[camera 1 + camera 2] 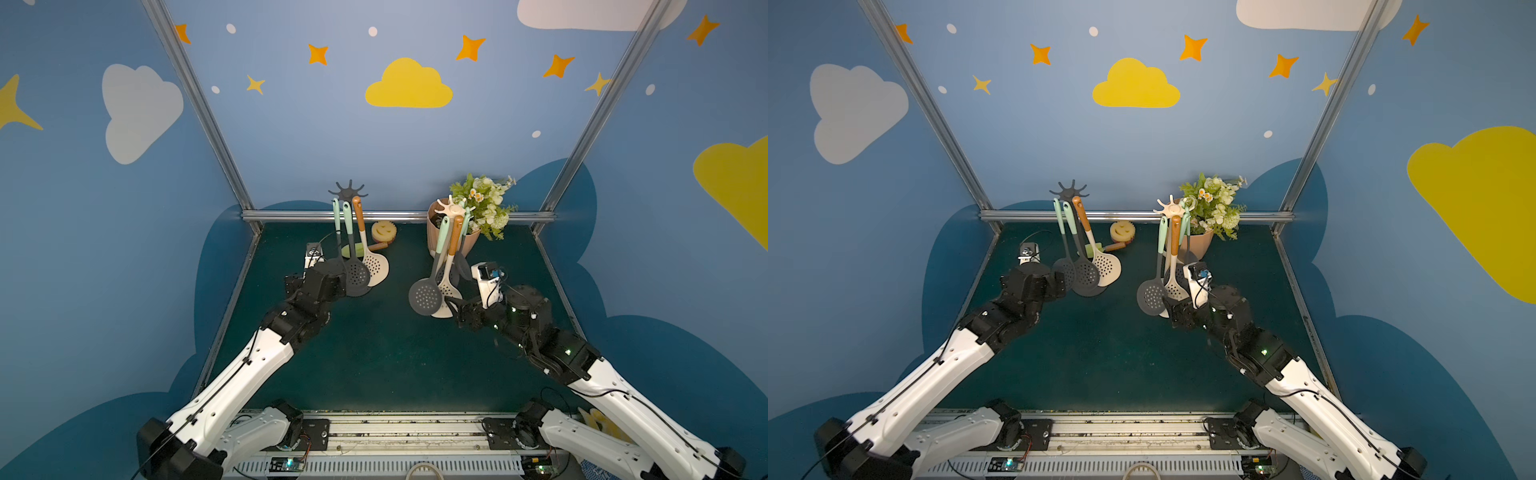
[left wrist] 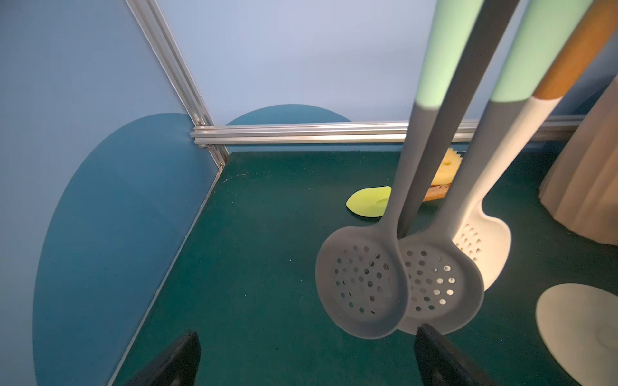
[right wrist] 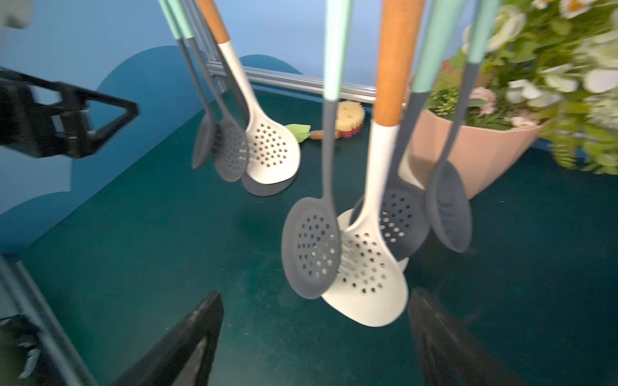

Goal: Hang the skimmer on the kitchen utensil rack
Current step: Hang the skimmer on the rack.

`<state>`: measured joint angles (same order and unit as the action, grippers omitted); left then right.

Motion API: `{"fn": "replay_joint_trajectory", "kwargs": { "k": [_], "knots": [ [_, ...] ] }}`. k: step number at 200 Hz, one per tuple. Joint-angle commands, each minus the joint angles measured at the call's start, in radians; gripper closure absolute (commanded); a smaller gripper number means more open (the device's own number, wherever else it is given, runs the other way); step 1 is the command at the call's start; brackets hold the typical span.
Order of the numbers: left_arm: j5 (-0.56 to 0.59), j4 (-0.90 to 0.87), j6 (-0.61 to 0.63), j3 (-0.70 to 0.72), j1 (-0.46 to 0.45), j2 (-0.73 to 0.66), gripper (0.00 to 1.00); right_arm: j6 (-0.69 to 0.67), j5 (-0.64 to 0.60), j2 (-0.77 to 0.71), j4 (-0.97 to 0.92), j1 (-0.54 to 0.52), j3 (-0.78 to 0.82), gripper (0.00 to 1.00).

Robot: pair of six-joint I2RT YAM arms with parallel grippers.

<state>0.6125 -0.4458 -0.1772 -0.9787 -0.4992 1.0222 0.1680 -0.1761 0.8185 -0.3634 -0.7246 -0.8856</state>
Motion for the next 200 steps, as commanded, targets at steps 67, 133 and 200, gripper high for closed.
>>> {"fn": "replay_joint_trajectory", "kwargs": {
  "k": [67, 133, 200],
  "knots": [
    [-0.443, 0.016, -0.140, 0.092, 0.518, -0.094, 0.00, 0.126, -0.019, 0.075, -0.007, 0.527, 0.014, 0.04],
    [-0.286, 0.250, -0.231, 0.231, 0.616, 0.175, 0.00, 0.205, -0.218, 0.204, 0.411, 0.714, 0.278, 0.04],
    [-0.315, 0.483, -0.120, 0.355, 0.616, 0.298, 0.00, 0.099, -0.148, 0.413, 0.495, 0.720, 0.310, 0.04]
  ]
}}
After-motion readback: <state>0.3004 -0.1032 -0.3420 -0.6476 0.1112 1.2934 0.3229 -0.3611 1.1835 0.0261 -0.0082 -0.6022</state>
